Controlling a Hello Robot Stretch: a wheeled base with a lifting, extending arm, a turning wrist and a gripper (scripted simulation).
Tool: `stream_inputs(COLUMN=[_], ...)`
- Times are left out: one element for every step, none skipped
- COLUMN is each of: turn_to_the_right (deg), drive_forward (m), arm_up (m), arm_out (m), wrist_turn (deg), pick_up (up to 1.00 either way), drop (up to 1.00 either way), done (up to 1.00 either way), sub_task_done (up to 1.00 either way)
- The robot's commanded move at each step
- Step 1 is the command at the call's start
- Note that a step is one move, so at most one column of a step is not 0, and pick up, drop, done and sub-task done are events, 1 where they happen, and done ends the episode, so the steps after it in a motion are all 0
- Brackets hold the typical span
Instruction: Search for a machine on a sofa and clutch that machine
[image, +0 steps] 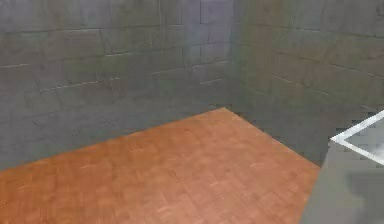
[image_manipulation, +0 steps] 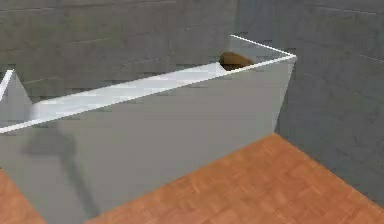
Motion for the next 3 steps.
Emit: stream_inputs(turn_to_the_right=[-45.0, -45.0, -3.0], drive_forward=[0.0, 0.0, 0.0], arm_up=[0.0, 0.0, 0.0], arm_out=[0.0, 0.0, 0.0], wrist_turn=[0.0, 0.0, 0.0], pick_up=[0.0, 0.0, 0.0], drop=[0.0, 0.0, 0.0], done=[0.0, 0.0, 0.0], sub_task_done=[0.0, 0.0, 0.0])
